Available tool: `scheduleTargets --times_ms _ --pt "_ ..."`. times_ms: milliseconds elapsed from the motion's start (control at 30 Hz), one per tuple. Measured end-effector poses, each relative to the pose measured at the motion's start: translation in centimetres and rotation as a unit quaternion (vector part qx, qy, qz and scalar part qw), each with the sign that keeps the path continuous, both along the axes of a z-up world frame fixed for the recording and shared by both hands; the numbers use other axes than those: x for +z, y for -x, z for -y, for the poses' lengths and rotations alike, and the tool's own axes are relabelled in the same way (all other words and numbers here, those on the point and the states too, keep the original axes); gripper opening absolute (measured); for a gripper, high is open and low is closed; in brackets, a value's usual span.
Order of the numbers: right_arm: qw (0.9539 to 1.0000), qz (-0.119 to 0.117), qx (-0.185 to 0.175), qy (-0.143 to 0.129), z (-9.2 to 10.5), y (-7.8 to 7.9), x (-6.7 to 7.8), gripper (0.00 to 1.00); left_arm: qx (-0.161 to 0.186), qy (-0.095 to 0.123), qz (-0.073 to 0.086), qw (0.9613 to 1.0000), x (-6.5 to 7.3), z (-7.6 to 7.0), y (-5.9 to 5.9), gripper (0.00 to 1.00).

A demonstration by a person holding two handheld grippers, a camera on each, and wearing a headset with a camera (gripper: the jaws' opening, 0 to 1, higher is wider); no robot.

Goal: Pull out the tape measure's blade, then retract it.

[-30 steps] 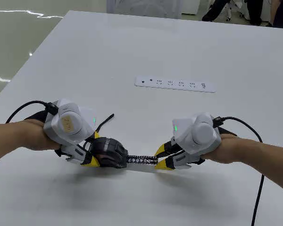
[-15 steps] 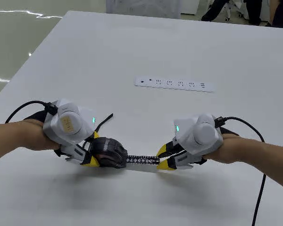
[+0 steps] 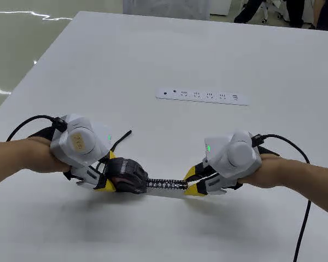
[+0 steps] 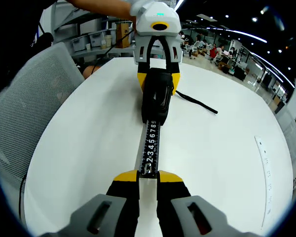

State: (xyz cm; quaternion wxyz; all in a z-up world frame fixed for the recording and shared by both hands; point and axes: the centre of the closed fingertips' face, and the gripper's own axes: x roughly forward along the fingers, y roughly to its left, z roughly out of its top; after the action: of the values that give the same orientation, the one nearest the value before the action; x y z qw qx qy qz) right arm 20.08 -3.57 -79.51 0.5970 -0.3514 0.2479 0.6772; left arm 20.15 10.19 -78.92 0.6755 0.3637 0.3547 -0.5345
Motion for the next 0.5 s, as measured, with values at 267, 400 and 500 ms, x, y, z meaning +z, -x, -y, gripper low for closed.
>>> scheduleTargets --times_ms 267,400,500 --pt "1.0 0.001 0.0 0.001 0.37 -0.18 -0.04 0.11 0.001 0.001 0.0 1.0 0.14 0.15 0.11 0.27" --pt "1.0 0.004 0.0 0.003 0.5 -0.23 -0.02 0.11 0.002 0.001 -0.001 1.0 0.09 0.12 0.05 0.27" --pt "1.0 0.004 0.001 0.003 0.57 -0.27 0.04 0.11 0.002 0.001 -0.001 1.0 0.06 0.07 0.0 0.27"
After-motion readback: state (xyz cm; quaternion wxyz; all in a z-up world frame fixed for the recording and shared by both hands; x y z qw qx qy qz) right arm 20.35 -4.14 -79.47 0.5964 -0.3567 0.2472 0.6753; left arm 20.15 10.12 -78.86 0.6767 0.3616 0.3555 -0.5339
